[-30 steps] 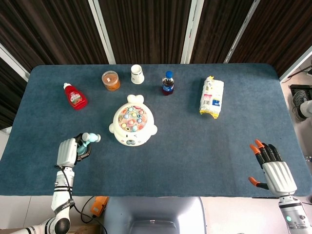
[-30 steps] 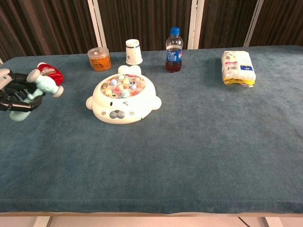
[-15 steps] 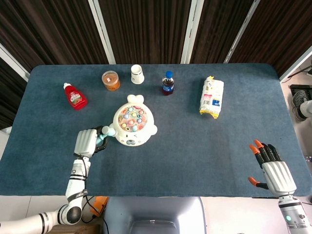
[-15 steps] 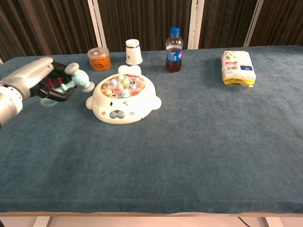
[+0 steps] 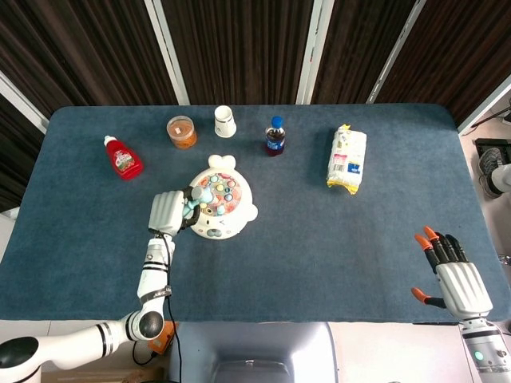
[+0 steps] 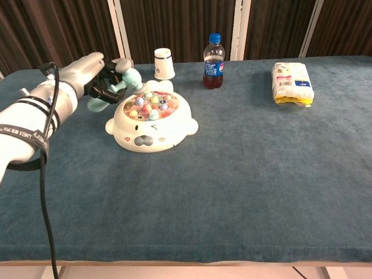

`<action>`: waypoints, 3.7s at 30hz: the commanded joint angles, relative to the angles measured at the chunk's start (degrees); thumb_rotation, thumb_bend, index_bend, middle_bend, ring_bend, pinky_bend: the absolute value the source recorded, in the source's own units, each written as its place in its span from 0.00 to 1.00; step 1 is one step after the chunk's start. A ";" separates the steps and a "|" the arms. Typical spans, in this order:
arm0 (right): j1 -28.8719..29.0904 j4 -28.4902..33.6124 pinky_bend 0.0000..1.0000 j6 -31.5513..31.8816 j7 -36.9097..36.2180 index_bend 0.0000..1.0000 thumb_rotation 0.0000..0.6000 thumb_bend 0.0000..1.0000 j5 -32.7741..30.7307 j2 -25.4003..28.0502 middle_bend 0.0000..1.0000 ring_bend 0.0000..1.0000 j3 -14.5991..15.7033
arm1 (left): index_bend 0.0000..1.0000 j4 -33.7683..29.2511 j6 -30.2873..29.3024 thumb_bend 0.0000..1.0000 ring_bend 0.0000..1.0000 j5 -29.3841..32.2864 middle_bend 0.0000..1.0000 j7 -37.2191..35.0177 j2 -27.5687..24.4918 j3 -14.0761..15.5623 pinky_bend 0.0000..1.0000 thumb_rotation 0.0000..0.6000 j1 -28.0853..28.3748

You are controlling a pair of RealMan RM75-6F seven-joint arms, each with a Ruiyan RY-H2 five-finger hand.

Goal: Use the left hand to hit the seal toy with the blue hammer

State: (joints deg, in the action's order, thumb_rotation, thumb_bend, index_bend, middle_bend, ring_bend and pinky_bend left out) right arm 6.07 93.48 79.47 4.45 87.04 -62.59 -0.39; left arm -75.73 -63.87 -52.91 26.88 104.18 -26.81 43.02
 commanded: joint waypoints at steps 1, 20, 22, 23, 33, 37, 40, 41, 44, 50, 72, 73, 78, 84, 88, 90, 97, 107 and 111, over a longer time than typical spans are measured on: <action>-0.10 -0.13 0.00 0.03 -0.78 0.00 1.00 0.23 -0.34 0.48 0.00 0.00 -0.14 | 0.64 4.05 3.86 0.78 1.00 2.83 1.00 1.30 0.62 -0.96 1.00 1.00 3.33; -0.32 -0.14 0.00 0.00 -3.16 0.00 1.00 0.23 0.38 1.64 0.00 0.00 0.33 | 0.64 13.84 4.52 0.79 1.00 5.21 1.00 1.86 5.37 0.66 1.00 1.00 9.52; -0.29 -0.15 0.00 -0.08 -3.78 0.00 1.00 0.23 0.73 1.88 0.00 0.00 0.51 | 0.64 14.51 4.45 0.79 1.00 4.99 1.00 1.75 5.49 1.12 1.00 1.00 9.54; -0.27 -0.16 0.00 -0.15 -4.00 0.00 1.00 0.23 0.83 1.97 0.00 0.00 0.57 | 0.64 14.79 4.48 0.79 1.00 4.87 1.00 1.86 5.48 1.41 1.00 1.00 9.55; -0.04 -0.15 0.00 -0.68 -4.79 0.00 1.00 0.23 1.25 2.36 0.00 0.00 0.87 | 0.64 14.45 4.42 0.79 1.00 4.67 1.00 2.05 4.49 2.43 1.00 1.00 9.35; -0.02 -0.15 0.00 -0.75 -4.83 0.00 1.00 0.23 1.26 2.37 0.00 0.00 0.90 | 0.64 14.04 4.73 0.79 1.00 5.11 1.00 3.00 4.10 3.00 1.00 1.00 9.33; 0.02 -0.06 0.00 -0.81 -4.85 0.00 1.00 0.23 1.51 2.42 0.00 0.00 1.05 | 0.65 14.70 5.12 0.79 1.00 5.69 1.00 3.72 4.18 3.27 1.00 1.00 9.51; 0.02 -0.05 0.00 -0.82 -4.95 0.00 1.00 0.23 1.60 2.46 0.00 0.00 1.09 | 0.65 14.92 5.28 0.79 1.00 5.92 1.00 3.72 4.23 3.19 1.00 1.00 9.58; 0.02 -0.11 0.00 -0.75 -5.54 0.00 1.00 0.23 1.85 2.65 0.00 0.00 1.18 | 0.65 15.31 5.99 0.79 1.00 6.89 1.00 3.70 4.25 2.99 1.00 1.00 9.67; 0.09 -0.23 0.00 -0.89 -5.68 0.00 1.00 0.23 1.67 2.67 0.00 0.00 1.11 | 0.65 15.14 6.54 0.79 1.00 7.70 1.00 4.48 4.01 3.44 1.00 1.00 9.78; -0.03 -0.13 0.00 -0.63 -6.00 0.00 1.00 0.23 1.82 2.88 0.00 0.00 1.21 | 0.65 14.92 7.07 0.79 1.00 10.73 1.00 4.09 0.47 1.01 1.00 1.00 10.79; -0.04 -0.14 0.00 -0.61 -6.00 0.00 1.00 0.23 1.80 2.87 0.00 0.00 1.20 | 0.65 15.35 7.24 0.79 1.00 11.00 1.00 4.23 0.59 1.12 1.00 1.00 10.88; 0.00 -0.20 0.00 -0.67 -6.18 0.00 1.00 0.23 1.63 2.88 0.00 0.00 1.10 | 0.65 17.32 8.46 0.79 1.00 12.33 1.00 4.05 1.44 1.32 1.00 1.00 11.31; 0.00 -0.25 0.00 -0.71 -6.21 0.00 1.00 0.23 1.49 2.87 0.00 0.00 1.05 | 0.65 18.52 8.88 0.79 1.00 12.58 1.00 4.15 2.12 1.85 1.00 1.00 11.83; 0.01 -0.21 0.00 -0.74 -6.13 0.00 1.00 0.23 1.54 2.84 0.00 0.00 1.09 | 0.65 18.98 9.63 0.79 1.00 13.16 1.00 4.19 2.47 2.11 1.00 1.00 11.97; -0.03 -0.21 0.00 -0.57 -6.22 0.00 1.00 0.23 1.64 2.81 0.00 0.00 1.06 | 0.65 19.38 9.86 0.79 1.00 13.45 1.00 4.42 2.64 2.29 1.00 1.00 12.07; -0.09 -0.33 0.00 -0.40 -6.41 0.00 1.00 0.23 1.82 2.81 0.00 0.00 1.10 | 0.65 20.10 10.24 0.79 1.00 14.07 1.00 5.30 3.06 2.74 1.00 1.00 12.45; -0.17 -0.38 0.00 -0.20 -6.65 0.00 1.00 0.23 1.91 2.95 0.00 0.00 1.09 | 0.65 12.72 5.60 0.79 1.00 10.19 1.00 3.36 -0.01 2.87 1.00 1.00 10.96; -0.23 -0.17 0.00 0.02 -6.50 0.00 1.00 0.23 2.36 2.96 0.00 0.00 1.25 | 0.65 5.54 1.59 0.79 1.00 7.85 1.00 4.25 -3.27 4.84 1.00 1.00 8.26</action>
State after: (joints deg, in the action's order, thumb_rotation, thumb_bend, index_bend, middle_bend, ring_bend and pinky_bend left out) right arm 5.86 93.28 79.45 -2.07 89.35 -59.63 0.84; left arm -65.98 -59.46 -43.27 30.60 103.30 -23.36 53.26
